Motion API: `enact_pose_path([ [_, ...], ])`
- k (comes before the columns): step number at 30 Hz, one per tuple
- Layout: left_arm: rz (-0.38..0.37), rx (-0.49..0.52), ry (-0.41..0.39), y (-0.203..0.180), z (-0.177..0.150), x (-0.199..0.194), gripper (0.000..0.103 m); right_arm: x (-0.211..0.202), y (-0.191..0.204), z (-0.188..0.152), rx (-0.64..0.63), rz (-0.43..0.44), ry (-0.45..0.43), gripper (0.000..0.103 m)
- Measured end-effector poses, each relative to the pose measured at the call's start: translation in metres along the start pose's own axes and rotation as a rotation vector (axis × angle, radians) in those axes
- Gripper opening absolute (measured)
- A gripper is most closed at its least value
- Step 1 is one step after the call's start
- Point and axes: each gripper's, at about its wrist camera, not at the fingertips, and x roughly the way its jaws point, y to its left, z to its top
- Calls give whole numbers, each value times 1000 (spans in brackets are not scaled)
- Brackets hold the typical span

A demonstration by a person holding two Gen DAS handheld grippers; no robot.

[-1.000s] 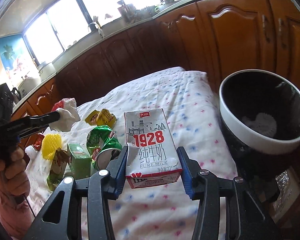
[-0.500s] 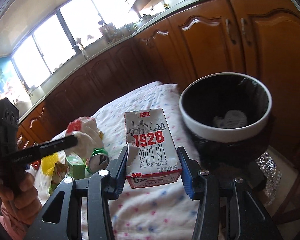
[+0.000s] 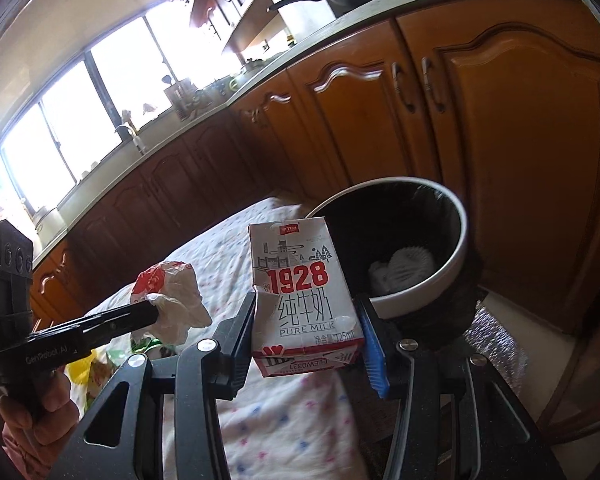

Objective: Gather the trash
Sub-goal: 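Carry both items over the bin and open both tools to drop them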

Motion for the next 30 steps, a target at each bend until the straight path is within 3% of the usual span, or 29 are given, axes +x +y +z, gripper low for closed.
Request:
enact_pose_path([
  [18, -29, 97, 27, -55, 44, 51, 26, 8, -46, 29, 52, -73, -20, 48],
  [30, -4, 128, 80, -70, 66, 101, 26, 40, -55, 43, 11, -121, 51, 48],
])
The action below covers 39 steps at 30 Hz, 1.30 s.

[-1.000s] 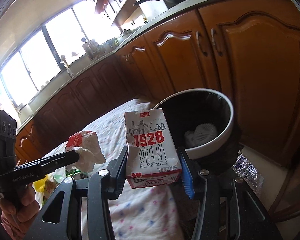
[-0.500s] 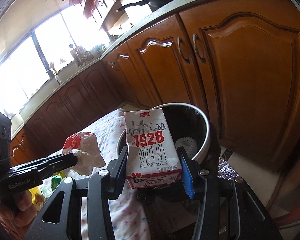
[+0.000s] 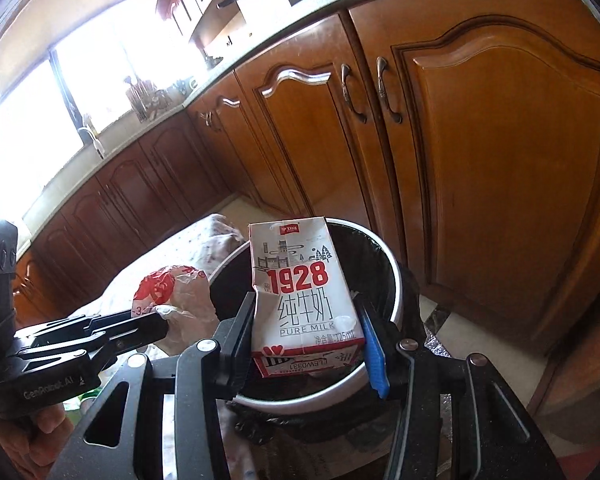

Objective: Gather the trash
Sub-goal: 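Carry both items over the bin and open both tools to drop them, then return both tools to the table and reach for the snack pouch and green can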

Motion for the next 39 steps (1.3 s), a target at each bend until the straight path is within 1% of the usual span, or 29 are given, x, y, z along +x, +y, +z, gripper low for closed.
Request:
enact_pose_path([
  [9, 13, -12, 51, 4, 6, 26, 27, 26, -6, 10, -7, -12, 50, 48],
  [13, 15, -4, 64, 3, 12, 37, 27, 38, -7, 14, -5, -4, 65, 48],
  [15, 16, -1, 71, 2, 12, 39, 28, 41, -8, 15, 7, 12, 79, 50],
  [18, 21, 8, 79, 0, 11, 41, 36, 39, -8, 16, 16, 16, 71, 53],
  [19, 26, 12, 79, 0, 11, 41, 41, 36, -9, 15, 22, 15, 63, 54],
  [21, 26, 18, 74, -1, 9, 39, 45, 31, -9, 14, 30, 22, 49, 55],
  [22, 30, 16, 73, 0, 8, 37, 50, 27, -9, 13, 35, 25, 39, 55],
  [23, 33, 10, 69, 1, 7, 34, 50, 22, -10, 12, 41, 28, 26, 55],
  [25, 34, -2, 63, 4, 4, 29, 50, 13, -9, 9, 52, 41, 7, 56],
  [29, 27, -46, 50, 15, -7, 15, 50, -3, -4, 2, 71, 55, -30, 66],
  [32, 37, -68, 34, 22, -18, 3, 50, -11, 4, -4, 80, 74, -47, 68],
  [36, 44, -110, 16, 33, -31, -15, 50, -25, 19, -20, 83, 95, -54, 77],
  [39, 54, -139, -1, 41, -44, -30, 50, -33, 33, -34, 74, 121, -54, 78],
])
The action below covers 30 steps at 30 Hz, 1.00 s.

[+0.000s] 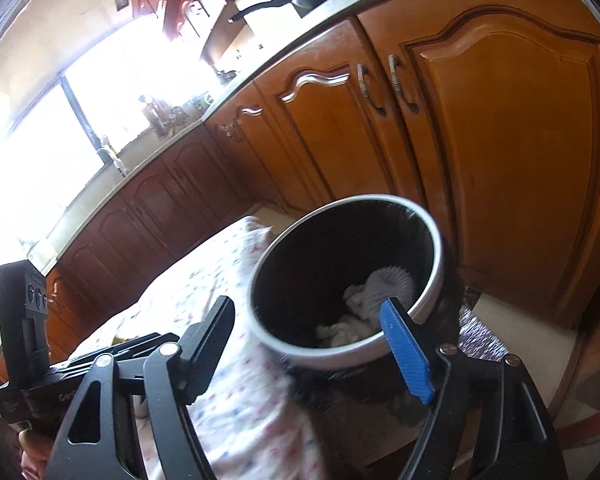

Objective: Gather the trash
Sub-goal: 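Return both tools to the table and reach for the snack pouch and green can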

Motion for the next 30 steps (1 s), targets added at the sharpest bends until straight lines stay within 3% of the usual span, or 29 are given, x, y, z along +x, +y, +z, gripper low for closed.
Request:
enact_pose_path([
  [20, 121, -177, -52, 97, -101, -92, 52, -1, 93, -83, -143, 137, 129, 78],
  [30, 172, -240, -57, 136, -143, -126, 52, 13, 139, -108, -220, 202, 198, 78],
])
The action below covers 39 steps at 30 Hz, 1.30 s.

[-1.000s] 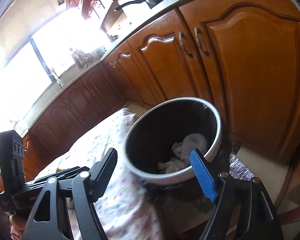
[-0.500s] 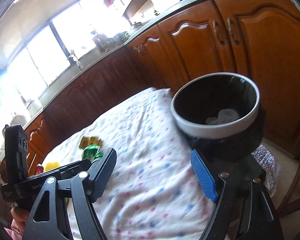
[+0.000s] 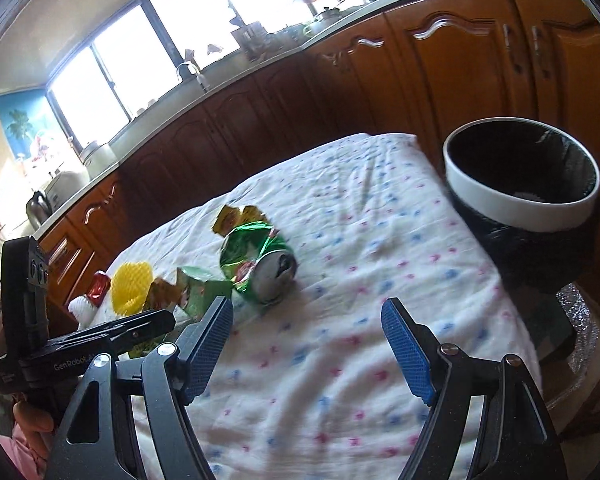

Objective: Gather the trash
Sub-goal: 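Return both tools to the table and reach for the snack pouch and green can, then grasp the snack pouch with the left tool while the right tool grasps the green can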

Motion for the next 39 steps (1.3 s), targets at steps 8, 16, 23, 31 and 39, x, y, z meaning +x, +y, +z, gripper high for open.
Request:
enact_pose_path([
  [8, 34, -47, -9, 34, -14, -16, 52, 15, 29, -10, -49, 59, 51, 78],
  [16, 96, -75, -45, 63, -18, -32, 52, 27, 40, 3, -97, 56, 47, 78],
  [23, 130, -89, -32, 83, -14, -26, 51, 65, 34, 37, -125, 37, 67, 78],
  [31, 124, -61, 36, 86, -12, -2, 42, 130, 21, 58, -126, 61, 210, 75],
  [39, 66, -97, 49, 99, -9, 3, 10, 117, 26, 48, -130, 108, 220, 32],
])
